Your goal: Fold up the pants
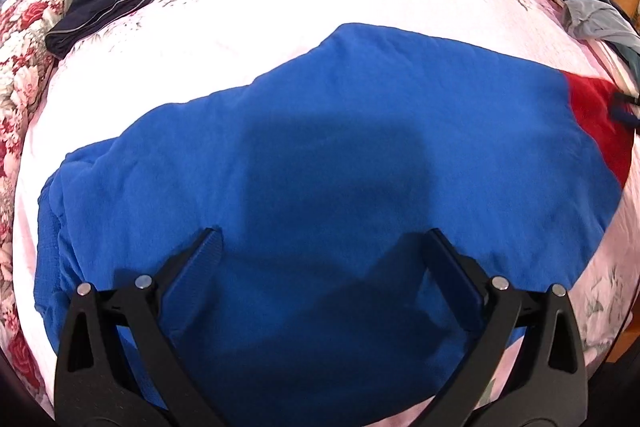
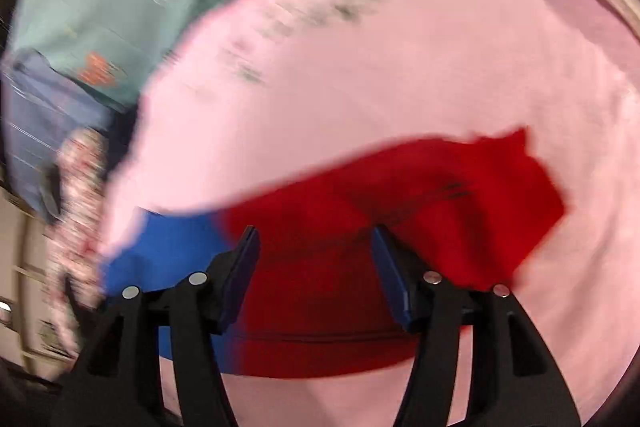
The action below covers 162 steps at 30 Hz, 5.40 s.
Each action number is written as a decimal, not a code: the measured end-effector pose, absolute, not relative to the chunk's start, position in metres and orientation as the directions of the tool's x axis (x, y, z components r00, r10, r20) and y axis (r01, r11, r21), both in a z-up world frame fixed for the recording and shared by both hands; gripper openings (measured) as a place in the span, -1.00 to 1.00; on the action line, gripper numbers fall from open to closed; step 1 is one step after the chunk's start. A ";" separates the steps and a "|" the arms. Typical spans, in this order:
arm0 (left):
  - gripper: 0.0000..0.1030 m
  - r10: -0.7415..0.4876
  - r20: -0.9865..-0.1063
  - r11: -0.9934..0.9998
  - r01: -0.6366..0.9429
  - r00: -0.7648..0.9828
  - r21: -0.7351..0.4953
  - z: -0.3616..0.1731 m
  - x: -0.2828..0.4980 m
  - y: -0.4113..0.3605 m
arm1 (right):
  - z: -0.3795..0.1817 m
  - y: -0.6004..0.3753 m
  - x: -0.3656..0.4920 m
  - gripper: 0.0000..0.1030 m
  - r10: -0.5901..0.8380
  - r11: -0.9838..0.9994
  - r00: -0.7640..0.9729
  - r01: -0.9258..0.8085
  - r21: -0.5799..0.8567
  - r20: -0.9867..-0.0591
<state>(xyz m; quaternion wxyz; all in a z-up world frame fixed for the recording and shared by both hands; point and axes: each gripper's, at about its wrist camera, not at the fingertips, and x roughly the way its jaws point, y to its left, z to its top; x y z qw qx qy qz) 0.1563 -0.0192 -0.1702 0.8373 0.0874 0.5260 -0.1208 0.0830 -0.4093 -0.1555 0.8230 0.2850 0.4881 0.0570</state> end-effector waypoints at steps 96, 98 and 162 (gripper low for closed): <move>-0.40 -0.370 -0.800 0.898 0.403 0.472 -0.178 -0.148 0.059 -0.172 | -0.069 -0.198 0.123 -0.69 0.541 0.796 0.385 -0.522 0.307 -0.748; -0.39 -0.348 -0.799 0.919 0.349 0.491 -0.186 -0.144 0.052 -0.148 | -0.093 -0.168 0.121 -0.69 0.519 0.767 0.309 -0.579 0.276 -0.797; 0.10 -0.402 -0.824 0.915 0.143 0.400 -0.377 -0.152 0.100 -0.042 | -0.114 -0.267 0.110 -0.04 0.498 0.867 0.361 -0.243 0.436 -0.788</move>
